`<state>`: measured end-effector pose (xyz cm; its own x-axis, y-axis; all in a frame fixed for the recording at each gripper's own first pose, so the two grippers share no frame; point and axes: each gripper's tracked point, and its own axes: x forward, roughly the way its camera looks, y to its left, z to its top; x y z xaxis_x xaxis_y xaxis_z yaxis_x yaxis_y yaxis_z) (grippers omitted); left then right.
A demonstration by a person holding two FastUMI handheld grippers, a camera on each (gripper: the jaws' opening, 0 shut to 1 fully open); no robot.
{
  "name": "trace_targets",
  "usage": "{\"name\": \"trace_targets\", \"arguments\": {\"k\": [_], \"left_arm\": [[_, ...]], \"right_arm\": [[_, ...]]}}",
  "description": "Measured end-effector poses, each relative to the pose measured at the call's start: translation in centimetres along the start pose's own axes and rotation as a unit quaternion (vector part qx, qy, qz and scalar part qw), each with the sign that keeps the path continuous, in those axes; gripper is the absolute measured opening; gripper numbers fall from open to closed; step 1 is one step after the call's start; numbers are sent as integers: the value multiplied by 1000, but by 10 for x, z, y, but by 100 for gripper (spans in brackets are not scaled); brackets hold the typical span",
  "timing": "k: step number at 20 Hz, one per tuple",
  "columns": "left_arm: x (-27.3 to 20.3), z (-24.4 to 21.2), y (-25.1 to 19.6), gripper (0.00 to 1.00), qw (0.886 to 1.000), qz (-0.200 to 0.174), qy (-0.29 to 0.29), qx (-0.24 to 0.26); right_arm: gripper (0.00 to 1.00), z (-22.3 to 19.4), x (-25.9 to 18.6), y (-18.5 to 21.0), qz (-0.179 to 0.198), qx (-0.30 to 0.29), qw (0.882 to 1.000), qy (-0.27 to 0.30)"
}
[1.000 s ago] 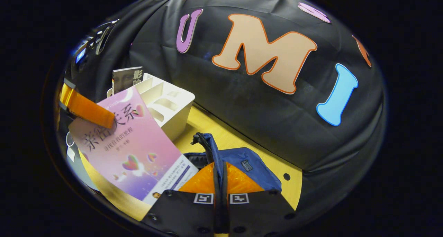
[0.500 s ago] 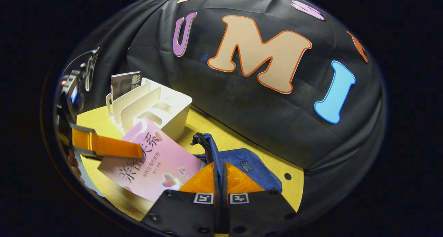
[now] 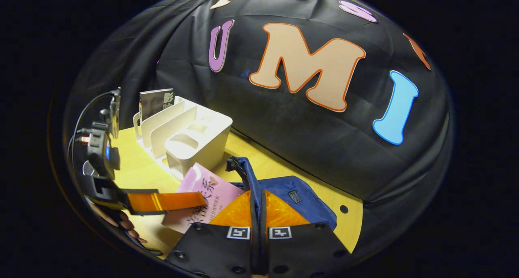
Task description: Open the schoolbag, grab two books from the bookshelf and put them into the schoolbag.
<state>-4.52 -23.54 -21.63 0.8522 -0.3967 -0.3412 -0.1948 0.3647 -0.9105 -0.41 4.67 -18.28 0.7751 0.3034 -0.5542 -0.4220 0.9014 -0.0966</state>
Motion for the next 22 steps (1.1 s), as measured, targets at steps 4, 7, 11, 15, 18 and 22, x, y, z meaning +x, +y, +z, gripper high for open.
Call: {"name": "trace_targets", "arguments": {"k": [4, 7, 11, 15, 18, 22], "left_arm": [[22, -22, -1, 28, 1000, -7, -11, -15], [38, -43, -1, 29, 1000, -11, 6, -27], [55, -61, -5, 30, 999, -16, 14, -32], [76, -76, -3, 31, 999, -14, 28, -26], [86, -85, -2, 32, 999, -18, 39, -19], [88, -100, 0, 32, 997, -15, 81, 7]], "right_arm": [[3, 0, -3, 4, 12, 6, 1000, -2], [3, 0, -6, 6, 22, 9, 1000, -5], [3, 0, -12, 5, 32, 17, 999, -6], [3, 1, -17, 8, 38, 15, 999, -7], [3, 0, -19, 10, 38, 9, 999, -6], [2, -1, -17, 3, 29, 14, 999, 0]]}}
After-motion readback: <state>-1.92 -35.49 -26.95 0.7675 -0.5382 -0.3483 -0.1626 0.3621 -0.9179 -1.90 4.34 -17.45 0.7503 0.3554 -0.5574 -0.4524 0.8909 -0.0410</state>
